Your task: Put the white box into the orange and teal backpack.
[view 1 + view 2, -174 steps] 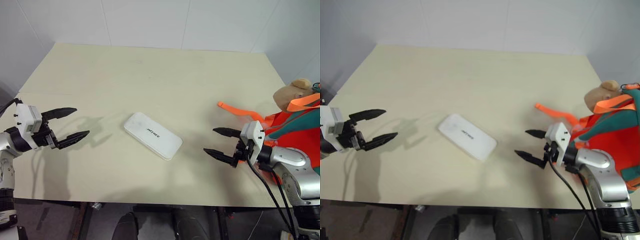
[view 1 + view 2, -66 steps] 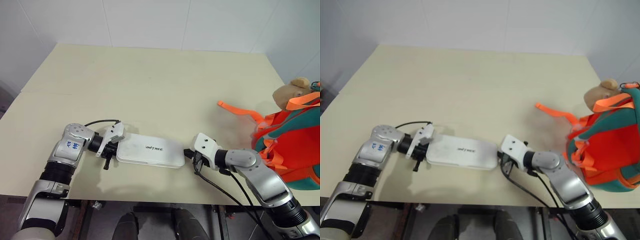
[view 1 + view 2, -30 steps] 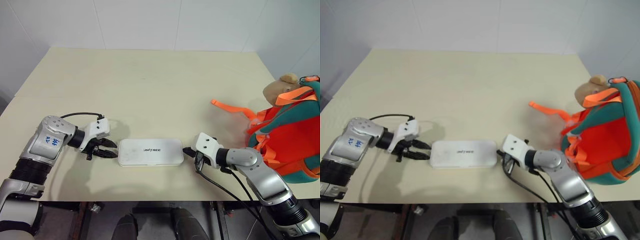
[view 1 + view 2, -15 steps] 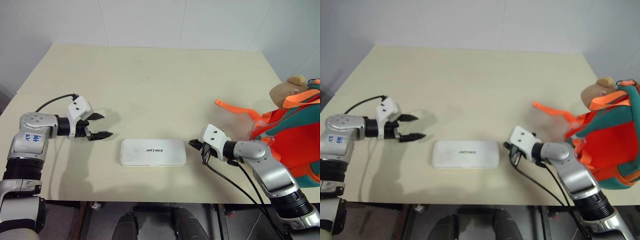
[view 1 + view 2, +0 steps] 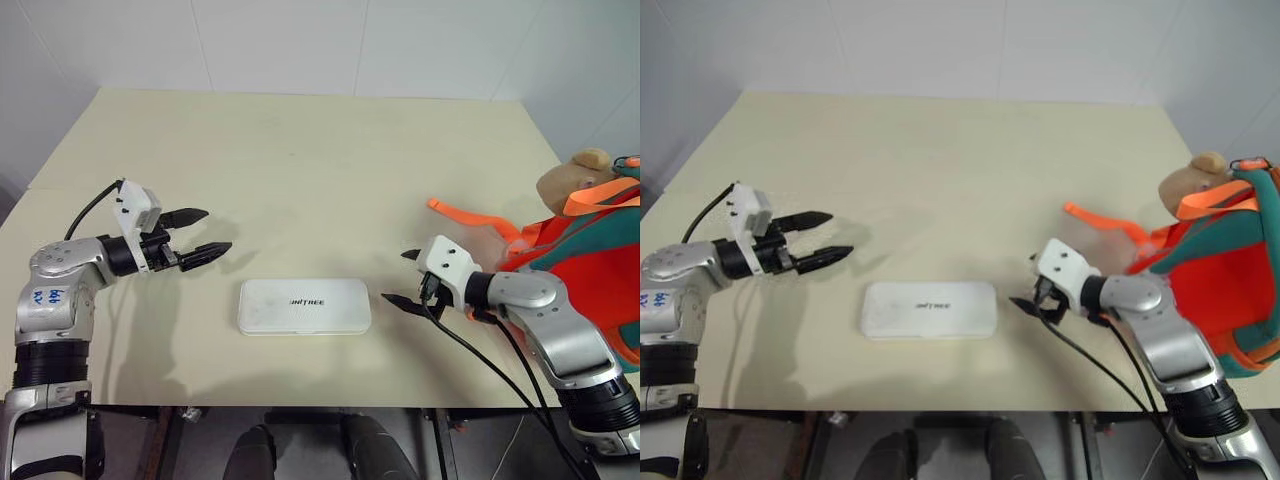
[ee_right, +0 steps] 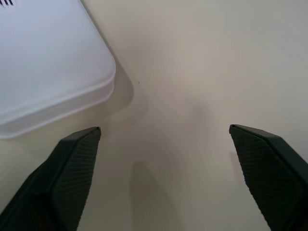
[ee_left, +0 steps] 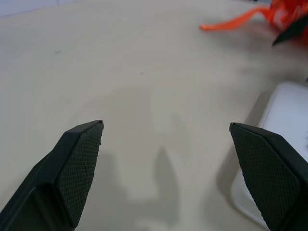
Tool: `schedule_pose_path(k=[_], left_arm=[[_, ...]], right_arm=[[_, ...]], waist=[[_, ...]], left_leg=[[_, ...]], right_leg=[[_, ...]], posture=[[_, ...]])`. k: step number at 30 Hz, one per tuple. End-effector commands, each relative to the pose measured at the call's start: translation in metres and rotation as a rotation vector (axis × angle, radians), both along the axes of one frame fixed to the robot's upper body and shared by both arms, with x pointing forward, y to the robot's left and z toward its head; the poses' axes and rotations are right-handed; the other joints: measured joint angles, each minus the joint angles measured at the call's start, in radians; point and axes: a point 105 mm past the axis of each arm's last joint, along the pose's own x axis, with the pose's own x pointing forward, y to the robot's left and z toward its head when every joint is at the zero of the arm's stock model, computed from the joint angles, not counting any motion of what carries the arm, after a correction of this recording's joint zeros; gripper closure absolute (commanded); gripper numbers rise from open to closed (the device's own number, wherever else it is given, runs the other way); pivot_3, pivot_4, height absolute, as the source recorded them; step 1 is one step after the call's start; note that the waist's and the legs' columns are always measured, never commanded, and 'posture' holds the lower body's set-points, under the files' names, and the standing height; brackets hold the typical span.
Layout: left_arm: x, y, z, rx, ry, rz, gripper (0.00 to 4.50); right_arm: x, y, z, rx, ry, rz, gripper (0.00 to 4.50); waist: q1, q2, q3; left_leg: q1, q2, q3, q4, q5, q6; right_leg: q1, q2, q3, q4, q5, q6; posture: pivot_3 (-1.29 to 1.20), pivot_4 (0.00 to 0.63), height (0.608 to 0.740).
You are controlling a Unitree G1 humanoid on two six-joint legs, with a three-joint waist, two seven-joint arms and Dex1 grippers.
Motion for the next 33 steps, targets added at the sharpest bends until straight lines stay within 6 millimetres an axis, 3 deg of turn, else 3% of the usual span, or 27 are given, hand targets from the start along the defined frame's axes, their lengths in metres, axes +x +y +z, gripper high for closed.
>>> schedule_pose_path(k=[1,6,13,18,24,33], left_arm=[[-0.013,0.005,0.002,-0.063,0.077,0.021,0.0],[-0.031,0.01,-0.036,-0.108,0.362,0.112,0.0],[-0.058,0.003,-0.066,-0.159,0.73,0.078,0.0],[-0.059,0.001,-0.068,-0.32,0.807,0.066,0.0],[-0.062,-0.009,-0.079,-0.362,0.864,0.022,0.0],[-0.058,-0.028,-0.08,-0.399,0.905,-0.073,0.0]], right_arm=[[0.0,0.0,0.008,-0.01,-0.069,-0.008,0.01],[0.006,0.003,-0.001,-0.018,-0.062,-0.032,0.01],[0.008,0.008,-0.006,-0.019,-0.06,-0.018,0.01],[0.006,0.014,-0.01,-0.022,-0.048,0.01,0.01],[0.003,0.023,-0.013,-0.026,-0.044,0.048,0.01],[0.003,0.027,-0.011,-0.026,-0.05,0.07,0.01]], waist=[[-0.002,0.0,0.0],[-0.005,0.0,0.0],[-0.003,0.0,0.0],[-0.002,0.0,0.0],[-0.002,0.0,0.0],[0.003,0.0,0.0]], left_leg=[[0.0,0.0,0.0,0.0,0.0,0.0],[0.001,0.0,0.0,0.0,0.0,0.0],[0.002,0.0,0.0,0.0,0.0,0.0],[0.002,-0.001,0.0,-0.002,0.0,0.0],[0.003,-0.001,0.0,-0.003,0.0,0.0],[0.003,-0.001,-0.001,-0.002,0.0,0.0]], right_leg=[[0.0,0.0,0.0,0.0,0.0,0.0],[0.0,0.0,0.0,0.0,0.0,0.0],[0.001,0.0,0.0,0.0,-0.001,-0.001],[0.001,-0.001,0.0,0.0,-0.001,-0.002],[0.001,-0.001,0.0,0.0,-0.001,-0.002],[0.002,-0.001,-0.001,0.0,-0.001,-0.002]], posture=[[0.0,0.15,0.74],[0.0,0.15,0.74],[0.0,0.15,0.74],[0.0,0.15,0.74],[0.0,0.15,0.74],[0.0,0.15,0.74]])
